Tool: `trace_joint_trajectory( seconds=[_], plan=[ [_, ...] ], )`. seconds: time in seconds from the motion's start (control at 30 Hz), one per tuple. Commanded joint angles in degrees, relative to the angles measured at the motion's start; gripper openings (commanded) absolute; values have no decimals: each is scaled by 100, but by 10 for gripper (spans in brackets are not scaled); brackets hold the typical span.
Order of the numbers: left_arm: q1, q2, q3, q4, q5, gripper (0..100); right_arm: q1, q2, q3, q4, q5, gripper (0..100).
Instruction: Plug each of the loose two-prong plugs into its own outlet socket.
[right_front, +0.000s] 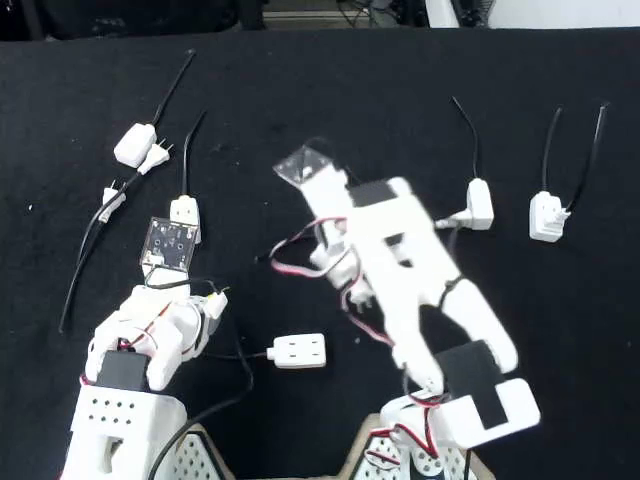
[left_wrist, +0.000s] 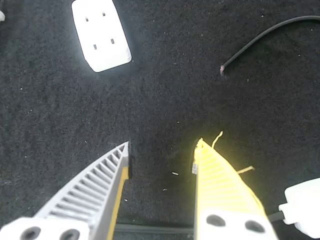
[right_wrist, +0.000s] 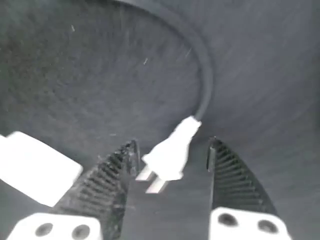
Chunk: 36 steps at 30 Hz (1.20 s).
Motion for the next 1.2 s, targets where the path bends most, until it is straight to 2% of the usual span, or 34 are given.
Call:
trace_joint_trajectory(
  seconds=[0.0, 0.13, 0.23, 0.3, 0.47, 0.67, 0.83, 0.97, 1.1, 1.17],
  plan=[
    [-40, -70, -189, 18, 53, 213, 914, -321, -646, -255, 1978, 211],
    [-40, -70, -198, 18, 53, 213, 1495, -40, -426, -299, 3622, 211],
    [-40, -70, -242, 35, 53, 213, 1626, 198, -110, -334, 4958, 211],
    [-40, -70, -321, 176, 53, 213, 1600, 374, 31, -308, 5292, 211],
    [-40, -70, -382, 290, 44, 213, 1073, 462, 119, 70, 5248, 215],
    [-66, -70, -426, 316, 44, 213, 44, 251, 13, 264, 3886, 216],
    [-716, -70, -567, 299, 88, 213, -369, -84, 13, 308, 3727, 216],
    [-760, -70, -549, 273, 88, 213, -299, -347, 4, 281, 3736, 212],
    [-752, -70, -549, 264, 88, 213, 237, -356, 4, -114, 3745, 211],
    [-752, -70, -549, 264, 88, 213, 563, -224, 119, -193, 4149, 211]
  ],
)
